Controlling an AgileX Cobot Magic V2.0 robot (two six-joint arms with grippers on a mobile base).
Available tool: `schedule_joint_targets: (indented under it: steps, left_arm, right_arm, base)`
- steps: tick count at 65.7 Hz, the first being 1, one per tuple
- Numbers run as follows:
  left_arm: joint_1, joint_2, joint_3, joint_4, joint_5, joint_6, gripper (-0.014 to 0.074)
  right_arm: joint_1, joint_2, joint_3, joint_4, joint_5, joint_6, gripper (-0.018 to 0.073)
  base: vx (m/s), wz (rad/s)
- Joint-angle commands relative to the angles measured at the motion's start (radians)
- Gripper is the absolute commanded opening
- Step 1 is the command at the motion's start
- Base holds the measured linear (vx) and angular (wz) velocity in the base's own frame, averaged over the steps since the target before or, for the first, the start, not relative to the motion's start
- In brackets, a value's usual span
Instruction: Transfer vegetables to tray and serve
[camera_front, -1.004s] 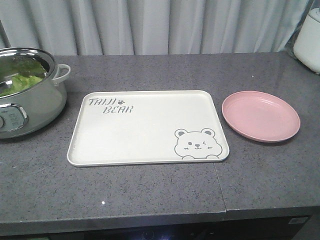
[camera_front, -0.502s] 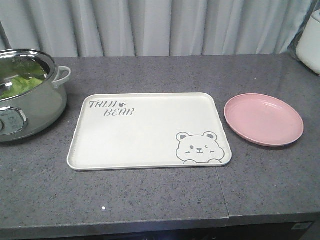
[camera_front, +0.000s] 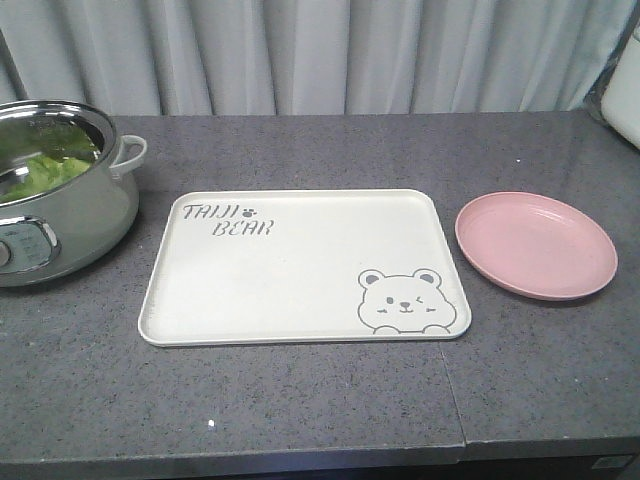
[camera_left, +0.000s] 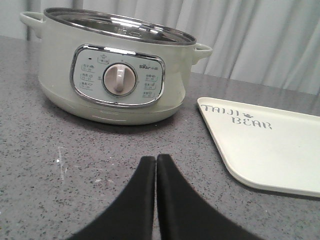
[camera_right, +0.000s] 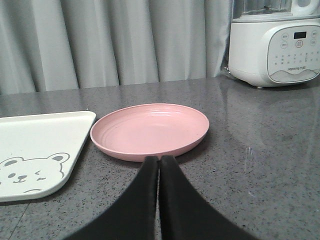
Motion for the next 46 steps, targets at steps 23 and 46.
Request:
schedule_joint_targets:
  steps: [23, 46]
  left_arm:
    - [0.004, -0.002, 0.027, -0.001, -0.072, -0.007, -0.0006]
    - [0.004, -0.002, 0.027, -0.001, -0.072, -0.007, -0.0006]
  right_arm:
    - [-0.005, -0.007, 0.016, -0.013, -0.077, -0.003, -0.0002]
    - [-0.005, -0.007, 0.016, -0.013, -0.077, -0.003, -0.0002]
  base:
    - [0.0, 0.01]
    - [0.0, 0.0]
